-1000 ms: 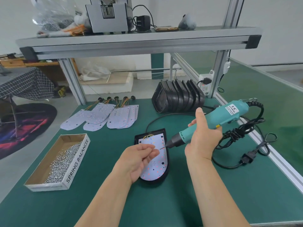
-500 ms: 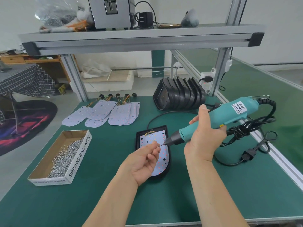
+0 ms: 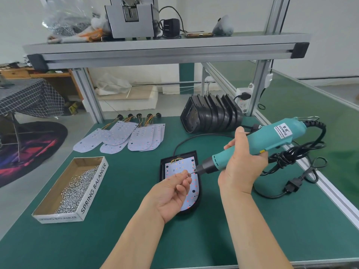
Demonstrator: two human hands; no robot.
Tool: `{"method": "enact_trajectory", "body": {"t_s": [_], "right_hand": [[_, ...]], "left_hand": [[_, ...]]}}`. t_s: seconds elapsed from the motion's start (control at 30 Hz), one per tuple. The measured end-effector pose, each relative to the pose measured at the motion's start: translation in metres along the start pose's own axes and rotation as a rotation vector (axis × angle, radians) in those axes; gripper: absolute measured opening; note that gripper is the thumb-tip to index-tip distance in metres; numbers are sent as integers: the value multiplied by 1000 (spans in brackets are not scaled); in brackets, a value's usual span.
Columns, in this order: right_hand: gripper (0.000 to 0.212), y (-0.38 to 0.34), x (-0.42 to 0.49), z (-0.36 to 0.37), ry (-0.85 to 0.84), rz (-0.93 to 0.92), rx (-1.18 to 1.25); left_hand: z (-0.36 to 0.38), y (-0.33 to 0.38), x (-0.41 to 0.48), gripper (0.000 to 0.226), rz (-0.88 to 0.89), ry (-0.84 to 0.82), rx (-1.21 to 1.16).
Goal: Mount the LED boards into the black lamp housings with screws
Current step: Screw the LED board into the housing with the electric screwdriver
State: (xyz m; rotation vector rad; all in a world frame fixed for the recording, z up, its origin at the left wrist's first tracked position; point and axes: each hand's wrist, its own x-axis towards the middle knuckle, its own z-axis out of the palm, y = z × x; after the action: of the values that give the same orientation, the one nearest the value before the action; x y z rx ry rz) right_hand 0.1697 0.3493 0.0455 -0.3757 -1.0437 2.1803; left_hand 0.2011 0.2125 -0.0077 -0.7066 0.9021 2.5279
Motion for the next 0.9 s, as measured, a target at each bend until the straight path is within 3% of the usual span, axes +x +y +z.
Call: {"method": "enact_trajectory", "body": {"t_s": [0.2,0.33,0.6,0.8,0.9], "right_hand": [[19,1,0,-1,0,-2,2],[19,3,0,1,3,-11,-1],[20,9,-2,2,-1,-17,9],[21,4,3,7,-38,-41,20],[21,4,2,10,-91,-60,6]], "left_hand": [[-1,-1,1,26,31,12,17],[0,-4,2,6,117,27,102],[0,-16,5,7,235,48,145],[-18,10,4,74,289,117,315],[-39,34,10,80,378,282,399]]}}
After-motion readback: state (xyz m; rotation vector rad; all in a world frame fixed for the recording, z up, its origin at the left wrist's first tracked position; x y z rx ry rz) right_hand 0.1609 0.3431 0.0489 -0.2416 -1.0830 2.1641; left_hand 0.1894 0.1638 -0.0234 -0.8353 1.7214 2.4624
